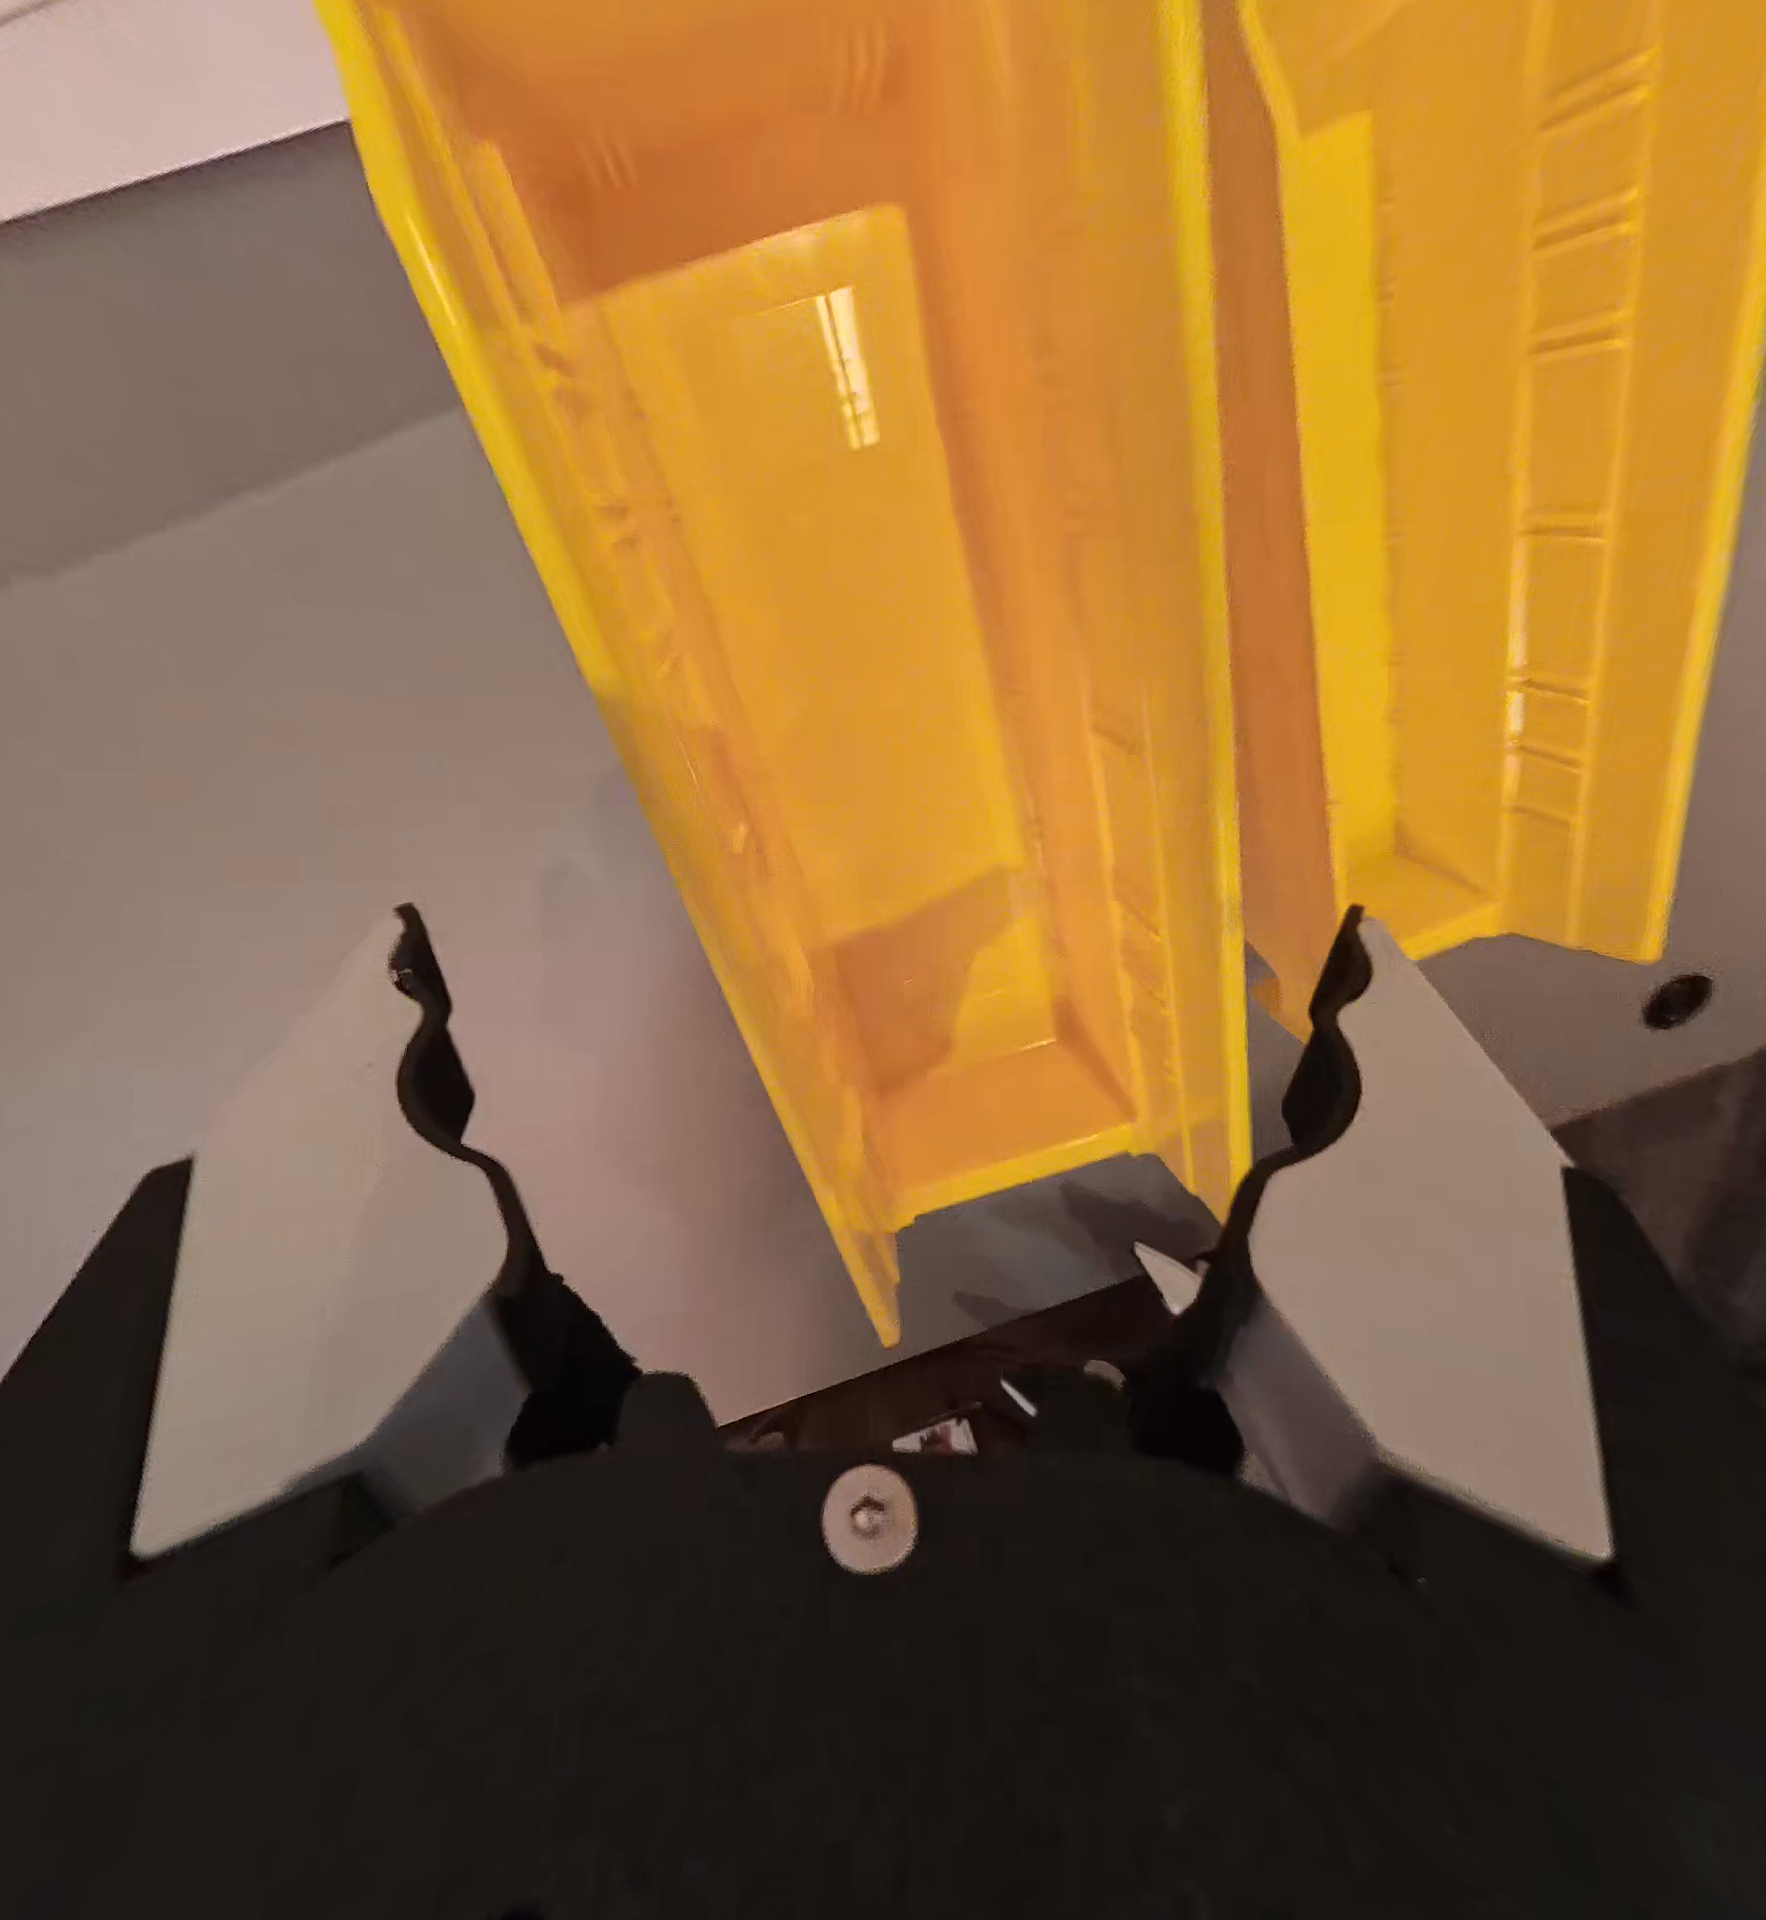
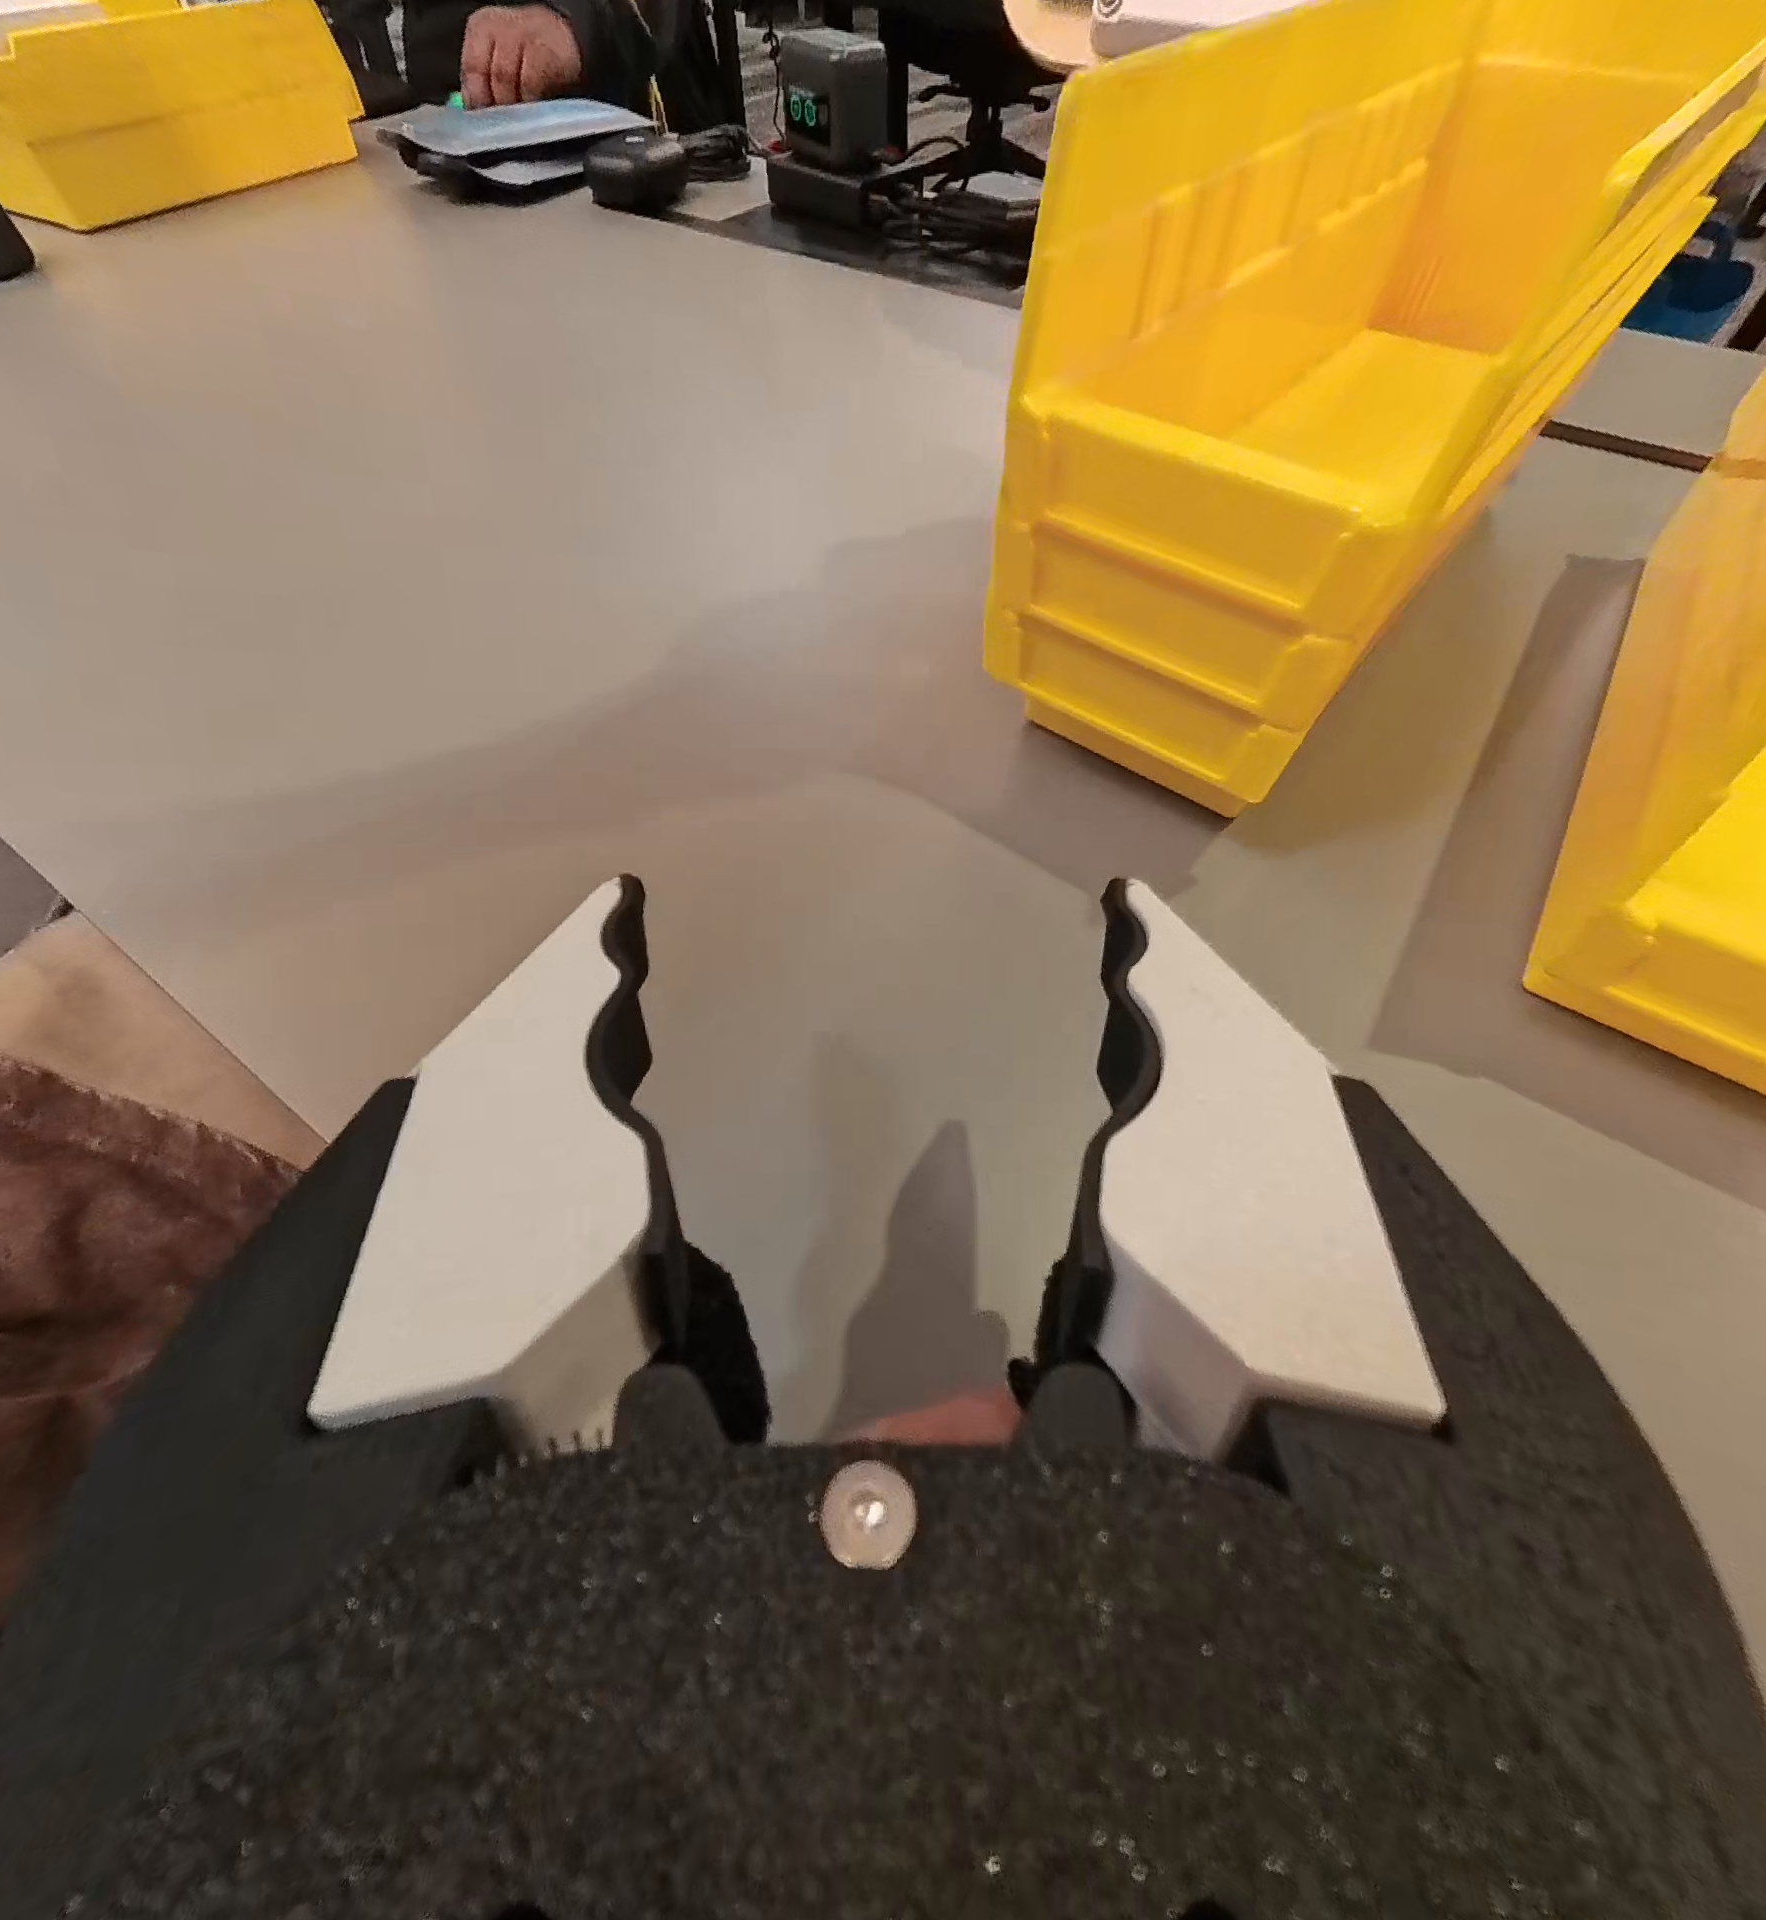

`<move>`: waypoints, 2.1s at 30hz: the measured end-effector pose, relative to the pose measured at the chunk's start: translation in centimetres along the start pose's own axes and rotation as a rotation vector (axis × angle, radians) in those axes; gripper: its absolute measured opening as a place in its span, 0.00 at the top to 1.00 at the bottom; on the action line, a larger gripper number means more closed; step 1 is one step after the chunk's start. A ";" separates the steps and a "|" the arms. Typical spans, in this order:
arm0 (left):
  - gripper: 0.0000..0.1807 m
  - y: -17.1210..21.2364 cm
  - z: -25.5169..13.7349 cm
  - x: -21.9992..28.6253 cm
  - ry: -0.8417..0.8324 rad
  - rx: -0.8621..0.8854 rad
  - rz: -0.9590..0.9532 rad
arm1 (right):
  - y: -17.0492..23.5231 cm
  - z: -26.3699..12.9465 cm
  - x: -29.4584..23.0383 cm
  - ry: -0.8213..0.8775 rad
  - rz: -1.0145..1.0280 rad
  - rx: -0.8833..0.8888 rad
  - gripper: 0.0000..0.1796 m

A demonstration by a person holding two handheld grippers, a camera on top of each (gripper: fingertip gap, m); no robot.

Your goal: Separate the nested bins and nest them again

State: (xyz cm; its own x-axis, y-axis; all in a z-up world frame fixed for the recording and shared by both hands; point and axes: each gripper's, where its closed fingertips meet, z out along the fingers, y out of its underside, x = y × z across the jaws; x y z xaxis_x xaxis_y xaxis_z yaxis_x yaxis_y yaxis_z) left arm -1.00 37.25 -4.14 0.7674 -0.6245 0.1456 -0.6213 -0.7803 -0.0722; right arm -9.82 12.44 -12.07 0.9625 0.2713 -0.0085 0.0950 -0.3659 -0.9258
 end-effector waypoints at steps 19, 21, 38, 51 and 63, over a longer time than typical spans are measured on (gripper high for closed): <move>0.40 0.5 2.5 1.7 -0.105 -0.084 0.045 | 1.0 -0.3 0.2 0.007 -0.011 -0.046 0.52; 0.40 0.7 2.4 1.9 -0.109 -0.094 0.055 | 1.0 -0.3 0.1 0.000 -0.004 -0.043 0.52; 0.45 0.0 -0.3 2.6 -0.066 -0.094 0.061 | 1.3 -0.1 -0.2 -0.015 -0.011 -0.059 0.53; 0.44 0.0 -11.8 -2.3 -0.062 -0.005 0.090 | 1.5 -0.2 -0.3 -0.018 -0.012 -0.064 0.53; 0.44 9.3 -8.9 -25.7 -0.136 -0.048 -0.170 | 0.9 -0.7 0.3 0.010 -0.011 -0.045 0.54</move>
State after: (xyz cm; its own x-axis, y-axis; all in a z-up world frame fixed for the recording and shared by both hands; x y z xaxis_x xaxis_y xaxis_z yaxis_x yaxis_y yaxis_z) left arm -27.85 46.36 0.26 0.8742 -0.4853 0.0174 -0.4852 -0.8743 -0.0101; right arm -9.27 11.55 -12.66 0.9639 0.2662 0.0054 0.1162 -0.4024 -0.9081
